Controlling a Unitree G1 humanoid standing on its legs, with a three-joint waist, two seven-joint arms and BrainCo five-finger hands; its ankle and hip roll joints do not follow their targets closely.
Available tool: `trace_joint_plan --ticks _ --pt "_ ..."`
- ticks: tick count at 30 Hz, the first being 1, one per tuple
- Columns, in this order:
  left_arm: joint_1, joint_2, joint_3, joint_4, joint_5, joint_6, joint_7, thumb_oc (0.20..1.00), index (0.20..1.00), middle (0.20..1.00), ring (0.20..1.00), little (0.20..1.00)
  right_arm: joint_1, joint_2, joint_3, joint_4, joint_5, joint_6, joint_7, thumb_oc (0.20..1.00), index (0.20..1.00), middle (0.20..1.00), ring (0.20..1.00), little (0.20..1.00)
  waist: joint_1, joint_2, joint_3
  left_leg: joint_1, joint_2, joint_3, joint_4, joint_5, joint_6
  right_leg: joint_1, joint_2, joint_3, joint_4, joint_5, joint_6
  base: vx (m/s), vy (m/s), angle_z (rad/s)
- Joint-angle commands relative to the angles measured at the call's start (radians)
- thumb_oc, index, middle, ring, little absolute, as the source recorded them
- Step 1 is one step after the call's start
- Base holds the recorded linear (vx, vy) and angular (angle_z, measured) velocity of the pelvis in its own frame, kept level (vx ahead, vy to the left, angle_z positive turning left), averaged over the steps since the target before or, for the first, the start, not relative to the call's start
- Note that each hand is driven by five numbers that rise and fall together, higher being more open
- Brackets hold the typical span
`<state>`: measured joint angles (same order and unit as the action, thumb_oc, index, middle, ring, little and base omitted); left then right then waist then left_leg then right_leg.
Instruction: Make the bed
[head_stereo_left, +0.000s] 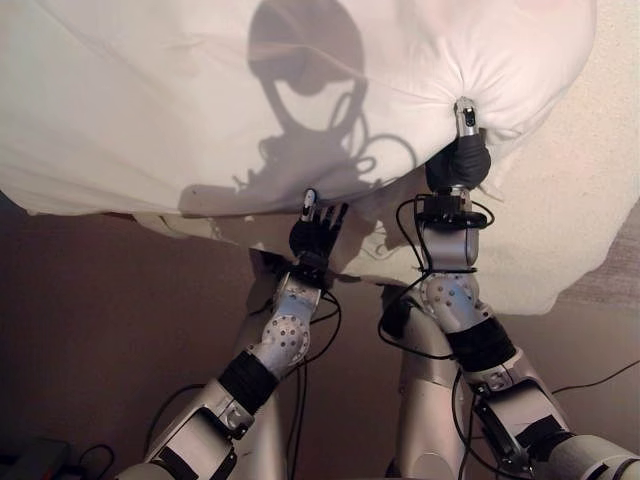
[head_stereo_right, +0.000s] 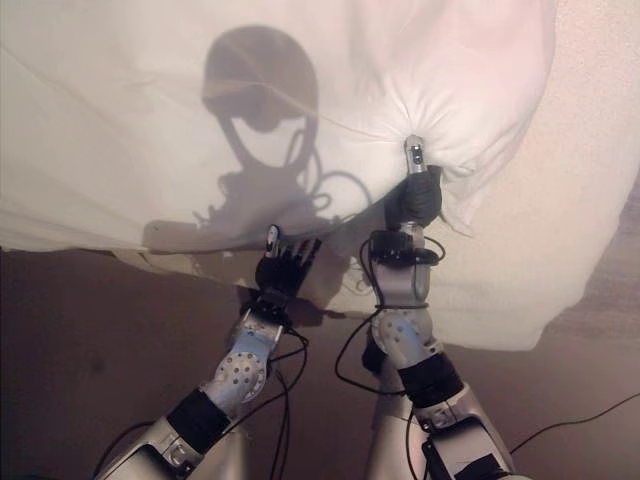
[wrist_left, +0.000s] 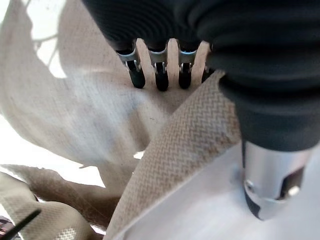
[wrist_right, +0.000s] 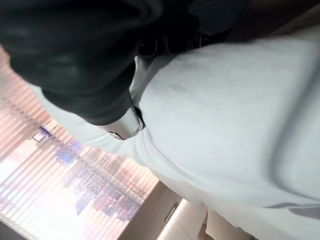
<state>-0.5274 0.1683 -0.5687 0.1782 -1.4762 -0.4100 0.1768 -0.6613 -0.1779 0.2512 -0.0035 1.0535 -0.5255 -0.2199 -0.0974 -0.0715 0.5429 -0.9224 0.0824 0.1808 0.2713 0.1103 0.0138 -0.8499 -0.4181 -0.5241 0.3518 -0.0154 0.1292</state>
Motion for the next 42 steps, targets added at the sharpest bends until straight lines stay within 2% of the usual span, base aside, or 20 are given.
trace_joint_plan --ticks 1,8,16,26,34,42 --pt "-0.250 -0.142 -0.062 -0.142 0.056 -0.004 -0.139 1.000 1.000 1.000 1.000 1.000 -0.050 -0.021 -0.009 -0.128 -0.011 -0.060 0.064 0.200 0.200 0.200 0.200 0.200 0.009 -0.036 -0.023 0.040 0.065 0.004 0.110 -0.154 -0.083 -0.008 -0.040 -0.036 0.028 0.126 0.089 0.00 0.000 0.00" --pt "-0.244 -0.105 0.107 -0.210 0.071 -0.128 -0.105 1.000 1.000 1.000 1.000 1.000 -0.025 -0.025 -0.031 -0.132 -0.004 -0.055 0.079 0.200 0.200 0.200 0.200 0.200 0.028 -0.030 -0.023 0.031 0.068 -0.003 0.114 -0.156 -0.086 -0.009 -0.041 -0.044 0.031 0.121 0.088 0.00 -0.001 0.00" --pt "-0.237 -0.033 0.253 -0.300 0.150 -0.210 -0.036 1.000 1.000 1.000 1.000 1.000 -0.007 -0.034 -0.051 -0.144 0.002 -0.039 0.092 0.200 0.200 0.200 0.200 0.200 0.046 -0.020 -0.023 0.020 0.072 -0.007 0.117 -0.154 -0.092 -0.012 -0.041 -0.052 0.031 0.118 0.086 0.00 0.003 -0.02" --pt "-0.204 0.044 0.366 -0.355 0.232 -0.248 0.025 1.000 1.000 1.000 1.000 1.000 0.014 -0.054 -0.056 -0.141 0.002 -0.011 0.106 0.200 0.200 0.200 0.200 0.200 0.060 -0.012 -0.023 0.015 0.072 -0.010 0.114 -0.151 -0.094 -0.012 -0.044 -0.056 0.032 0.118 0.083 0.00 0.000 0.00" --pt "-0.148 0.099 0.426 -0.412 0.268 -0.245 0.032 1.000 1.000 1.000 1.000 1.000 0.036 -0.083 -0.064 -0.151 -0.007 0.007 0.116 0.200 0.200 0.200 0.200 0.200 0.073 0.006 -0.023 0.015 0.067 -0.010 0.112 -0.149 -0.093 -0.013 -0.050 -0.059 0.034 0.118 0.081 0.00 0.004 0.00" --pt "-0.117 0.106 0.453 -0.493 0.299 -0.254 0.028 1.000 1.000 1.000 1.000 1.000 0.057 -0.098 -0.064 -0.166 -0.015 0.023 0.123 0.200 0.200 0.200 0.200 0.200 0.078 0.014 -0.023 0.012 0.067 -0.006 0.116 -0.152 -0.092 -0.023 -0.057 -0.057 0.044 0.118 0.082 0.00 0.000 0.00"
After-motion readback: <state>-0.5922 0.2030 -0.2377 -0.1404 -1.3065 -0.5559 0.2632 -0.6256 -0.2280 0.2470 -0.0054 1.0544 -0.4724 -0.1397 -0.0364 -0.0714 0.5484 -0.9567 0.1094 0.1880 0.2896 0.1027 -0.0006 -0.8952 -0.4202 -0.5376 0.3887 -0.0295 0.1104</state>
